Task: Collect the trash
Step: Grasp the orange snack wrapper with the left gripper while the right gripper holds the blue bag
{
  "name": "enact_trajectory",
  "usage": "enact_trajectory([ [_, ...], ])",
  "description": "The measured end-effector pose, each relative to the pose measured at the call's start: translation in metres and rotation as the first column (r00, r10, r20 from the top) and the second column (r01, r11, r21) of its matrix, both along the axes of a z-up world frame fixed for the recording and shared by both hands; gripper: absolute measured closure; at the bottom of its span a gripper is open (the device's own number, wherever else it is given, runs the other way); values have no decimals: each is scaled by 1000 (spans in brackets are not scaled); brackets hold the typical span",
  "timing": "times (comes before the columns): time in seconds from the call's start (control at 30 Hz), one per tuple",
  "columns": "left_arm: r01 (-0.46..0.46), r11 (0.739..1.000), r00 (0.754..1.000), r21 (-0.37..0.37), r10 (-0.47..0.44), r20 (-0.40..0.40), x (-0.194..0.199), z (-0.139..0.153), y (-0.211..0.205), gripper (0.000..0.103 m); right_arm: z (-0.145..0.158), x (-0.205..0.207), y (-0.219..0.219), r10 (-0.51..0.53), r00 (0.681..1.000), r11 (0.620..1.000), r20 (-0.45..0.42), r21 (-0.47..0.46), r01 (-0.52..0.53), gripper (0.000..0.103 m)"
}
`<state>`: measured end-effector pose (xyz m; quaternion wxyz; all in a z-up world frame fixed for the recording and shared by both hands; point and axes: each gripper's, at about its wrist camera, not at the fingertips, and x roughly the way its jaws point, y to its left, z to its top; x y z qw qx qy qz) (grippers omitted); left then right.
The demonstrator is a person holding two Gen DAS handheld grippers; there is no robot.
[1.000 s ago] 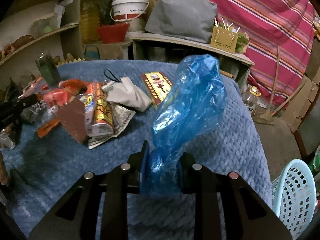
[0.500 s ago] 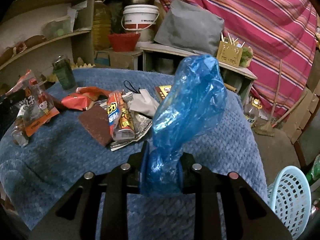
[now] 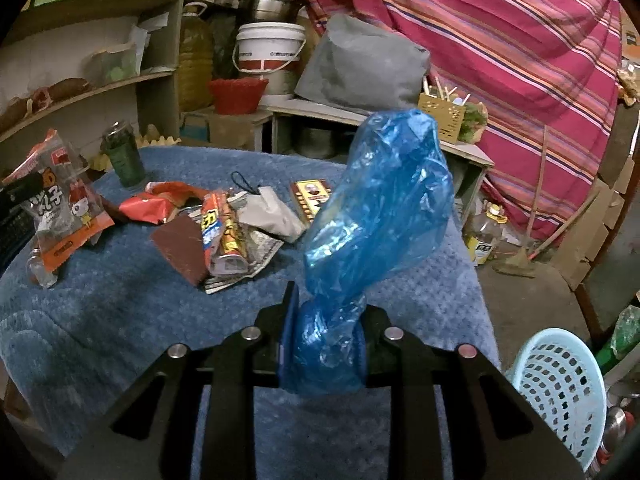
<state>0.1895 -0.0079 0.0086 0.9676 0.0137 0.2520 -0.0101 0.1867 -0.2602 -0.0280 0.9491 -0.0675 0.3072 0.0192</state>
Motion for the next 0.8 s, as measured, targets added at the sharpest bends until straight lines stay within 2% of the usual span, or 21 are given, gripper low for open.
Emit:
enact_trajectory([
  [0.4,85,996,996,4,-85,18,-12,8,-56,89,15,-30,-60,-82,996,997,42,1,82,78],
  [0.8,178,984,984,20,-178,11,-18,5,-122,89,15,-63,-152,-232,972,973,44,19,231,78],
])
